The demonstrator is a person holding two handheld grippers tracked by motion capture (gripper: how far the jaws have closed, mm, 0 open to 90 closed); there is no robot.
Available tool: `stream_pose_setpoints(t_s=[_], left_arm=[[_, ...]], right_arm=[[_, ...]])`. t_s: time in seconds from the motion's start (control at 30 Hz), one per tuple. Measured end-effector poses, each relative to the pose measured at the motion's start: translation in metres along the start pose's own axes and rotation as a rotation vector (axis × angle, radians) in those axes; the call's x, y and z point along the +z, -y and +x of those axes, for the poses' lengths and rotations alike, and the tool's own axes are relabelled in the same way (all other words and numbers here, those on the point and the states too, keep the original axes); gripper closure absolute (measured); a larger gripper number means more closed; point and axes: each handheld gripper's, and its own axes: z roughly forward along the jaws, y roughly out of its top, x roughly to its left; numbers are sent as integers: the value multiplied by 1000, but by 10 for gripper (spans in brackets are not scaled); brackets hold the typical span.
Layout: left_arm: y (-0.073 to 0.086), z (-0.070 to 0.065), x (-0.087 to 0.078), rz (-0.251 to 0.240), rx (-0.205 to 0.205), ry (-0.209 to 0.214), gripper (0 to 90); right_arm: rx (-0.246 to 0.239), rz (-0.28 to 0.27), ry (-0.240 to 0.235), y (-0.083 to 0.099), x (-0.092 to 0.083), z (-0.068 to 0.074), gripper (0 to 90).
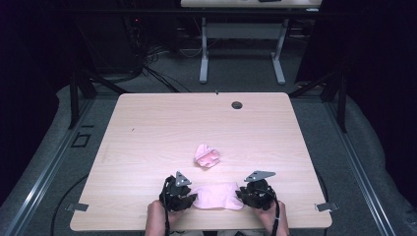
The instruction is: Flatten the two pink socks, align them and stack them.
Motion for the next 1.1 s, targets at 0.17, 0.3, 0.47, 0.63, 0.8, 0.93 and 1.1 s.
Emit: stream_pose_setpoints(t_s=[0.17, 0.3, 0.47, 0.63, 0.8, 0.93, 1.1], left_arm=[[2, 3, -1, -4, 17, 6, 868], [3, 8, -3, -5, 19, 7, 888], [4, 11, -4, -6, 16, 12, 877], [1, 16, -10, -48, -21, -32, 419], [-5, 24, -16, -71, -19, -52, 243], [-11, 32, -16, -72, -6, -56, 160], [-23, 42, -15, -74, 6, -63, 125]], right_arm=[[-7, 1, -17, 0, 0, 1, 838], [6, 6, -22, 0, -4, -1, 846], [35, -7, -53, 3, -7, -9, 818], [38, -67, -52, 2, -12, -14, 530], [44, -118, 2, 1, -20, -35, 240], [42, -129, 56, 4, -18, -57, 121], [61, -108, 93, 9, -12, -82, 0]])
